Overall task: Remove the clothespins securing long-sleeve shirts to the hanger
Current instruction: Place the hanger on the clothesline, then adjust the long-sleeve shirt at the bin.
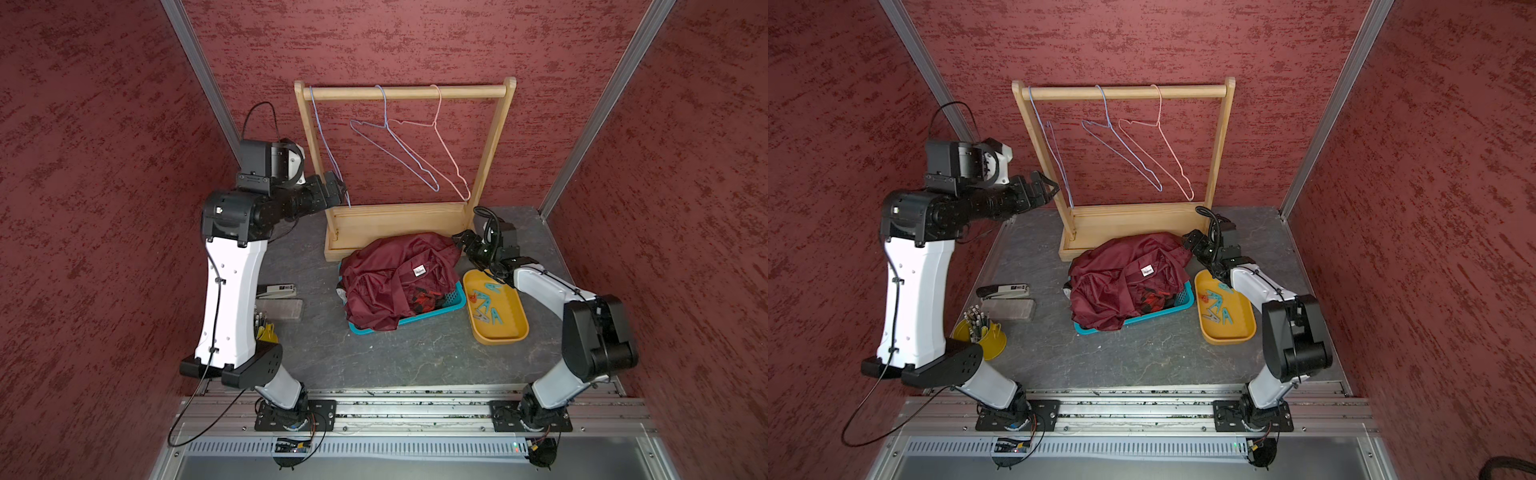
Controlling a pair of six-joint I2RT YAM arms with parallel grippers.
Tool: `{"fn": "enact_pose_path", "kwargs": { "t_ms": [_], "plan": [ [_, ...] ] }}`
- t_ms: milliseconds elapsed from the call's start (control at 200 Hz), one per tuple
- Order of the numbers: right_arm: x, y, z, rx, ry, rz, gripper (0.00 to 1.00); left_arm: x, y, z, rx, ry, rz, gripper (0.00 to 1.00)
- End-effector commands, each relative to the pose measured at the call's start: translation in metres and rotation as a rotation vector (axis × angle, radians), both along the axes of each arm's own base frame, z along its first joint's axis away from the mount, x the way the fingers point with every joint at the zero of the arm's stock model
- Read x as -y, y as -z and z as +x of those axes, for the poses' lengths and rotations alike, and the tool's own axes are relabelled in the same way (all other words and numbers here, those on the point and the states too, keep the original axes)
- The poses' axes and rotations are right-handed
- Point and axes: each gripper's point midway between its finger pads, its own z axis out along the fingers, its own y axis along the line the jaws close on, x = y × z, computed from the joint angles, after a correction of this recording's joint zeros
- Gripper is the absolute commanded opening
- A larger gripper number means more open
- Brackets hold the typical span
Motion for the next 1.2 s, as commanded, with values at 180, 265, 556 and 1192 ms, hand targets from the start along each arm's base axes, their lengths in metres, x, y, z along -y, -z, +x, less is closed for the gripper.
{"fn": "enact_pose_path", "kwargs": {
  "t_ms": [180,265,556,1192],
  "plan": [
    [-0.039,-0.027,0.029,0.11,-0.107,0.14,0.76,-0.005,0.063,-0.07,-0.178,0.032,-0.024,1.0],
    [-0.057,-0.036,0.03,0.147,-0.167,0.211,0.54,-0.007,0.079,-0.08,-0.223,0.034,-0.014,0.99],
    [-0.122,-0.112,-0.031,0.29,-0.427,0.27,0.0,0.001,0.122,-0.082,-0.324,0.057,-0.04,1.0],
    [-0.139,0.006,-0.164,-0.031,-0.46,-0.057,0.0,0.038,0.189,-0.018,-0.389,0.051,0.096,1.0]
  ]
}}
